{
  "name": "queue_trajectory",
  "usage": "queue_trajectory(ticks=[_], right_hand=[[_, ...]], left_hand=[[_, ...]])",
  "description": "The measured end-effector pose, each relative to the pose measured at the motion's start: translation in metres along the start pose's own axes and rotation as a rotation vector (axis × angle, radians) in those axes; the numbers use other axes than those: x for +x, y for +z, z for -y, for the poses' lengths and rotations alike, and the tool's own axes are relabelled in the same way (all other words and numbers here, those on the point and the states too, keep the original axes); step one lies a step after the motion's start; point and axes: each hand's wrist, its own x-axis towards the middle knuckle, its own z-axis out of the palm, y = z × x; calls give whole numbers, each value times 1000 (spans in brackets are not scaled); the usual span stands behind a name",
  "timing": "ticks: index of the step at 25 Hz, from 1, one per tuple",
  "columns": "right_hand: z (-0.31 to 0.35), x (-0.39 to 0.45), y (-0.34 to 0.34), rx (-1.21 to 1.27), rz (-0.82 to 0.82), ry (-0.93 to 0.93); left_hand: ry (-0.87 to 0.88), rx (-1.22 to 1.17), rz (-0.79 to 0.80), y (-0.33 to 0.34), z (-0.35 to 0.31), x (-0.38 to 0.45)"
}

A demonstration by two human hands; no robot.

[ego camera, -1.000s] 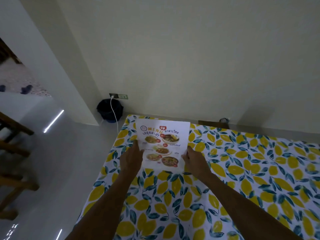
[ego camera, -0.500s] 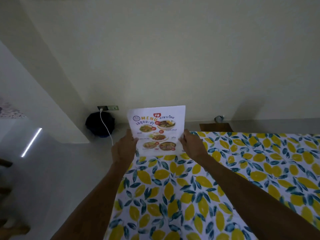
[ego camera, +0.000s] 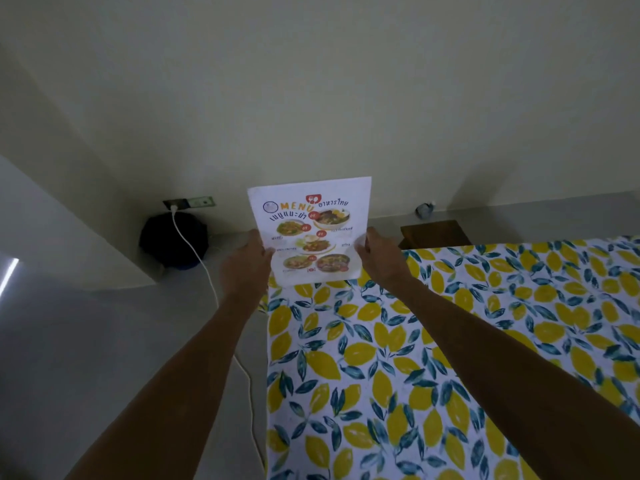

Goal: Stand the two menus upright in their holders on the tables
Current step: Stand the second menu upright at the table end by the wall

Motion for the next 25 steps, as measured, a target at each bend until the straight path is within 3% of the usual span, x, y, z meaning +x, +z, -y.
queue_trajectory(ticks=[8, 25], right_hand=[[-4, -2, 25, 81, -8, 166], [-10, -14, -3, 154, -2, 150]], left_hand=[[-12, -14, 49, 20, -1, 8], [-108, -109, 98, 10, -21, -15]])
